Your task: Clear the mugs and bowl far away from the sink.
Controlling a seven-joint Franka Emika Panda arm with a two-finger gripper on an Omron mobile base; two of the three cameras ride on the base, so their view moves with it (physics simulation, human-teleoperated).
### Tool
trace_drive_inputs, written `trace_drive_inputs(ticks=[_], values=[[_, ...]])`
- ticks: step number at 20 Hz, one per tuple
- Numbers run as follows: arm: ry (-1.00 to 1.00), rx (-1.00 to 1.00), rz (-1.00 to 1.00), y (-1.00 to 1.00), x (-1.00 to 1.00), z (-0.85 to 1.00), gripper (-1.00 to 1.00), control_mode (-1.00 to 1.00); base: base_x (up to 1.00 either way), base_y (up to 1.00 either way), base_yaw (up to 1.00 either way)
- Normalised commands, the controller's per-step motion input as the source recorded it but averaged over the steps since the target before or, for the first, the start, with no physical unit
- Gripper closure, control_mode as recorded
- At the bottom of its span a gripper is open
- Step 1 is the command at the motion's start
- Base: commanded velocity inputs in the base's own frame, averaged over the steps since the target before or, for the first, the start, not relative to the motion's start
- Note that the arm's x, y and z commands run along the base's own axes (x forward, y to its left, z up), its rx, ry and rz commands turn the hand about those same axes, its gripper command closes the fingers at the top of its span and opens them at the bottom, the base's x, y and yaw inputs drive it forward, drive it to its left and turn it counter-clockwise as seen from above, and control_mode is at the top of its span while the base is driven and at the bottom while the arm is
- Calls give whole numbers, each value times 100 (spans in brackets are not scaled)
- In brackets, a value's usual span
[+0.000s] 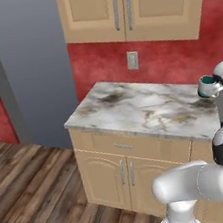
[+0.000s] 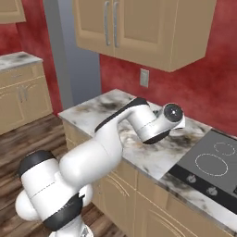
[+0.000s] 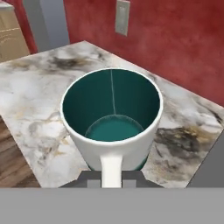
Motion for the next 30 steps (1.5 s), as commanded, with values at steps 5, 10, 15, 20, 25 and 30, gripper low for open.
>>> trace_drive_inputs(ticks=[5, 10, 15, 20, 25, 30], values=[[0, 0, 0, 0, 0, 0, 100, 100, 69, 19, -22], [10, -1, -2, -6, 27, -32, 100, -100, 0, 0, 0], [7, 0, 0, -8, 5, -36, 100, -100, 0, 0, 0], [0, -1, 0, 0, 0, -23, 100, -100, 0, 0, 0], [0, 0, 0, 0, 5, -25, 100, -100, 0, 0, 0], [0, 0, 0, 0, 16, -26, 100, -100, 0, 0, 0]])
